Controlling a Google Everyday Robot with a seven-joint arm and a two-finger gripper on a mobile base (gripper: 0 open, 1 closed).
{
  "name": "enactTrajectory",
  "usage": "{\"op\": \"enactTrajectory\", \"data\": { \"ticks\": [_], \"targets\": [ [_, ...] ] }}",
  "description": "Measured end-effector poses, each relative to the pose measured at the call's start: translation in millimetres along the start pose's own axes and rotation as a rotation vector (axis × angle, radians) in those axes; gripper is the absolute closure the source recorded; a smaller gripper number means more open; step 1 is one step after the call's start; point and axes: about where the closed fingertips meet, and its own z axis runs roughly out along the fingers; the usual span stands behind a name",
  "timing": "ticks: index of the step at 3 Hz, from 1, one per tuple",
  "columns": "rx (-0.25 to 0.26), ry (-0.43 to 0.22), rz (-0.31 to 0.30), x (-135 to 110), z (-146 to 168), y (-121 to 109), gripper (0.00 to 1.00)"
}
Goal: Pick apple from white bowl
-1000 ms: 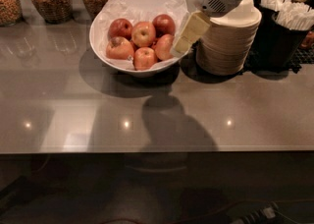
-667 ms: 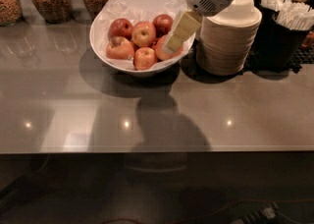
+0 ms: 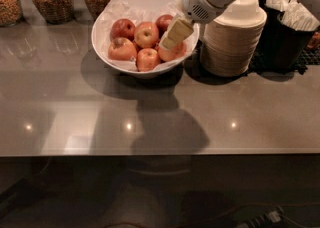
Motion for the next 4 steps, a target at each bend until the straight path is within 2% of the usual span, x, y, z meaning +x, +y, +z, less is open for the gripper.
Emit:
{"op": "enactTrajectory", "data": {
  "ticks": [1,2,4],
  "targets": [
    [-0.011,0.004,0.028,6,14,1,0.22],
    [-0.021,0.017,0.054,16,26,1,0.21],
    [-0.031,0.032,0.102,33,42,4,0.28]
  ]
}}
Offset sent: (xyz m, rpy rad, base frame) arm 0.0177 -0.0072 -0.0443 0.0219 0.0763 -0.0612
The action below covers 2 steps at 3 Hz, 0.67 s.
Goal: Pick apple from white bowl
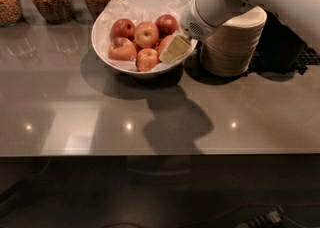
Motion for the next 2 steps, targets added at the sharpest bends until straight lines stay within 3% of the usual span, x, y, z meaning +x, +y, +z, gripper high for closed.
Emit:
{"op": "enactTrajectory", "data": {
  "ticks": [1,2],
  "targets": [
    [-0.005,-0.002,0.019,4.9,7.4,0.6,0.33],
    [-0.014,-0.006,0.034,7.5,14.8,1.6,0.51]
  ]
}}
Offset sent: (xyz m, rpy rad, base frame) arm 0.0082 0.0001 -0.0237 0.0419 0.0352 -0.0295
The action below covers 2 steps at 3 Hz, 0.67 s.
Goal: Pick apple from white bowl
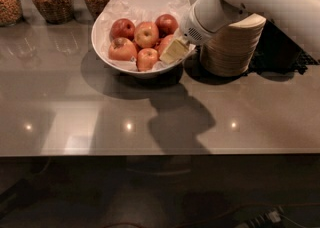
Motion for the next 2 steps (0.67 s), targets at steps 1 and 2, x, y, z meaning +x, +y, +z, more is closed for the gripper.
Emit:
{"op": "enactTrajectory", "data": {
  "ticks": [1,2],
  "targets": [
    [-0.004,-0.002,0.005,0.2,1.5,0.4,0.74],
    [-0.003,-0.012,-0.001,-5.3,-2.0,0.3,0.97]
  ]
}}
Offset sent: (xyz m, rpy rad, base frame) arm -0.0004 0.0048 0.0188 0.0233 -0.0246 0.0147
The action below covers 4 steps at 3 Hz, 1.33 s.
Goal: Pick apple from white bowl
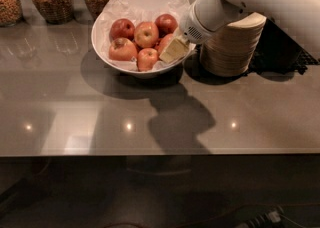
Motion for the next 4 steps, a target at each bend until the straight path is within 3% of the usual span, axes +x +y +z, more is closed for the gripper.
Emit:
{"op": "enactTrajectory", "data": {
  "ticks": [2,4],
  "targets": [
    [0.037,-0.064,-0.062,-34,-28,-6,1.00],
    [0.093,-0.220,-0.110,-80,-86,-31,1.00]
  ]
}}
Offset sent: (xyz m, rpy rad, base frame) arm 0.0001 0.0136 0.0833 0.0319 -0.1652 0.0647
